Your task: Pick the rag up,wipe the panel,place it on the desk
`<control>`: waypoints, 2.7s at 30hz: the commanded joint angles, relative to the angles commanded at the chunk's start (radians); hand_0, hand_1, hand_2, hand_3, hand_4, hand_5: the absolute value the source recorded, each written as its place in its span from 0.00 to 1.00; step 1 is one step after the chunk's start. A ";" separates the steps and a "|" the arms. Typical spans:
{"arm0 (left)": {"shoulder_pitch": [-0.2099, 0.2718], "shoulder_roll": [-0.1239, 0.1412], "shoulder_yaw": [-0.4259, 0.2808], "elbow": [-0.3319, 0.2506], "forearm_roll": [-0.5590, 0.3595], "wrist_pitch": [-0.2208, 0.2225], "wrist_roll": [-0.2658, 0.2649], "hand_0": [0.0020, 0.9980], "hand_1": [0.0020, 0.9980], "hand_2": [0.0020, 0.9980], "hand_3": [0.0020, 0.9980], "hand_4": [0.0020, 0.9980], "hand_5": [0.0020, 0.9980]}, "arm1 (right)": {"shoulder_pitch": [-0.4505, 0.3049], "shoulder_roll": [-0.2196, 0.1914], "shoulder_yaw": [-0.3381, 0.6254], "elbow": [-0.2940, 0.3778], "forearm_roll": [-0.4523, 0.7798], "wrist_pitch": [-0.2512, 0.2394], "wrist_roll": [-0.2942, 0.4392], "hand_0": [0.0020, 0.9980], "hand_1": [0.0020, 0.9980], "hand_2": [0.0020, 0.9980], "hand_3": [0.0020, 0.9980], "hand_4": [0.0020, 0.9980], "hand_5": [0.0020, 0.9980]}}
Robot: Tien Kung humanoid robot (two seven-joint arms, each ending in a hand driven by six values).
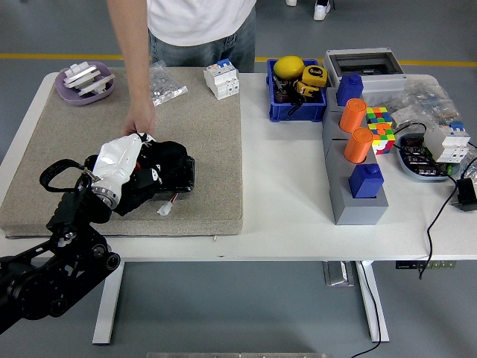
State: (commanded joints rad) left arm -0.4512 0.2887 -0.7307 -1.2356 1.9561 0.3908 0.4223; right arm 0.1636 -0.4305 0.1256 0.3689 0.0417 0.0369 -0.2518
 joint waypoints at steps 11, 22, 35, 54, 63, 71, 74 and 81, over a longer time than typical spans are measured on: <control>-0.037 -0.018 0.064 -0.014 -0.007 0.002 0.007 0.18 0.23 0.54 0.54 0.26 0.00 | 0.002 0.001 -0.001 -0.001 0.004 0.000 0.001 0.77 0.70 0.71 0.68 1.00 0.52; -0.024 -0.003 0.050 -0.001 0.004 0.003 0.017 0.18 0.23 0.55 0.54 0.27 0.00 | 0.003 0.001 -0.004 0.000 0.008 0.000 0.003 0.77 0.70 0.71 0.69 1.00 0.52; 0.008 0.036 -0.053 0.038 0.031 -0.008 0.029 0.18 0.24 0.54 0.54 0.27 0.00 | 0.004 0.000 -0.009 0.000 0.015 0.001 0.007 0.77 0.70 0.71 0.69 1.00 0.52; 0.052 0.094 -0.201 0.081 0.063 -0.018 0.020 0.18 0.24 0.54 0.54 0.27 0.00 | 0.000 -0.002 -0.015 0.000 0.025 0.002 0.011 0.77 0.70 0.71 0.68 1.00 0.52; 0.086 0.122 -0.268 0.100 0.074 -0.016 0.013 0.18 0.23 0.54 0.54 0.26 0.00 | -0.004 -0.003 -0.018 0.001 0.030 0.003 0.013 0.77 0.70 0.71 0.68 1.00 0.52; 0.111 0.134 -0.340 0.121 0.083 -0.011 0.005 0.18 0.23 0.54 0.54 0.26 0.00 | -0.006 -0.003 -0.021 0.001 0.034 0.003 0.015 0.77 0.70 0.71 0.68 1.00 0.52; 0.111 0.137 -0.367 0.136 0.081 -0.004 -0.002 0.18 0.23 0.54 0.54 0.26 0.00 | -0.006 -0.004 -0.024 0.003 0.035 0.003 0.017 0.77 0.70 0.71 0.68 1.00 0.52; 0.086 0.153 -0.363 0.229 0.010 0.058 -0.082 0.18 0.23 0.54 0.53 0.25 0.00 | -0.003 -0.004 -0.028 0.006 0.034 0.004 0.019 0.77 0.70 0.71 0.68 1.00 0.52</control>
State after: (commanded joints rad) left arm -0.3650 0.4419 -1.0938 -1.0067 1.9659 0.4487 0.3404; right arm 0.1606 -0.4345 0.0979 0.3748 0.0758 0.0408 -0.2332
